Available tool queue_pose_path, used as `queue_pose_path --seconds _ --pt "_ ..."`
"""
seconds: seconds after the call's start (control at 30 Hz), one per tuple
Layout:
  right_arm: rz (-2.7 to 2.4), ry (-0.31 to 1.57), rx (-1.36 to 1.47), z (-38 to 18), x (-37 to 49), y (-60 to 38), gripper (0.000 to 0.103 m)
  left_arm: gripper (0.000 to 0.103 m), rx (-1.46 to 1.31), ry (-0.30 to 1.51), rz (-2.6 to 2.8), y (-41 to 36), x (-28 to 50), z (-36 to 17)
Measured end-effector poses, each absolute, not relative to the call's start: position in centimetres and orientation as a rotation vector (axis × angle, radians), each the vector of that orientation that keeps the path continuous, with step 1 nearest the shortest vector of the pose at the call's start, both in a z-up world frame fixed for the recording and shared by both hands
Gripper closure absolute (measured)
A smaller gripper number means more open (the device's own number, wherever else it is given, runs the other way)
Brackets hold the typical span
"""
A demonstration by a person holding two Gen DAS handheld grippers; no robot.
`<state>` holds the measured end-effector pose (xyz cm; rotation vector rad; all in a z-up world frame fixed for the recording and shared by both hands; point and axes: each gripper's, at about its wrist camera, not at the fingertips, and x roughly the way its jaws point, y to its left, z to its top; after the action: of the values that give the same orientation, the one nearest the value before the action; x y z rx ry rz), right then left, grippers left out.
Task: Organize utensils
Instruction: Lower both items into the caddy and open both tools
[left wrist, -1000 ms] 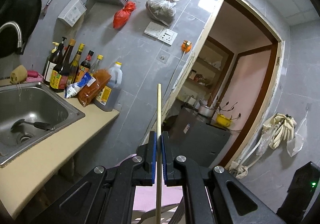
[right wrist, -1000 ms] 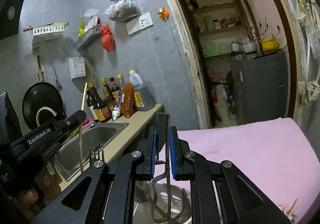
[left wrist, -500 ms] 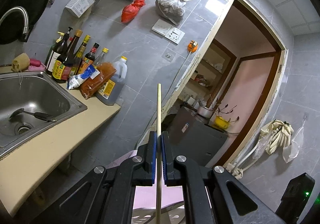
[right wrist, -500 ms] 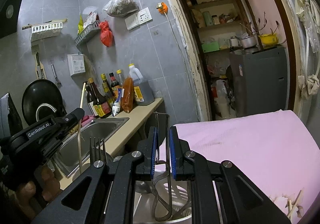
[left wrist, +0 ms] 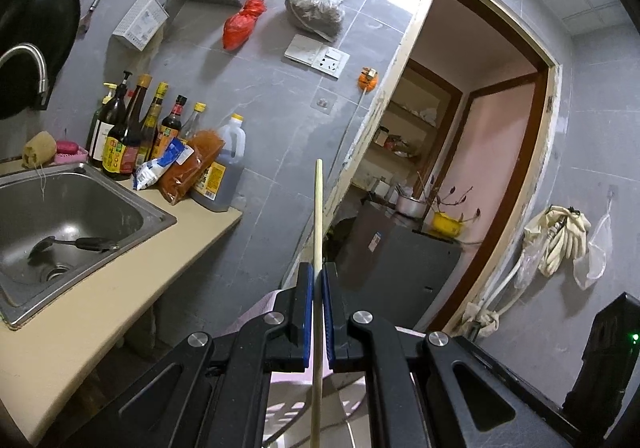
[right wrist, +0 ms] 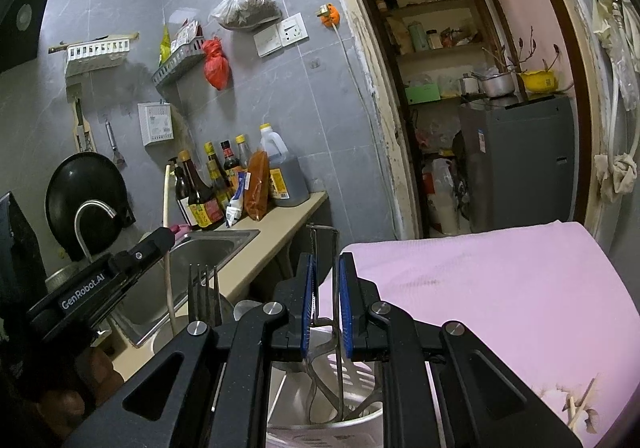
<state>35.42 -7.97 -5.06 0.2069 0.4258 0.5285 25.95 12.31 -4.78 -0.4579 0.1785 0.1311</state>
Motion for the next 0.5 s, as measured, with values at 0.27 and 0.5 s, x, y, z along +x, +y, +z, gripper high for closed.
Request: queue_pose_path --seconds 0.27,0.5 --pt "0.543 0.467 0.205 -4.6 34.7 -8.8 0.076 0.098 -0.449 0.247 0.113 12.3 25.4 -4.6" --pt "0.543 0.468 0.216 -3.6 33.7 -10.0 0.074 0.094 -0.404 0.346 0.074 12.2 24.7 -4.3"
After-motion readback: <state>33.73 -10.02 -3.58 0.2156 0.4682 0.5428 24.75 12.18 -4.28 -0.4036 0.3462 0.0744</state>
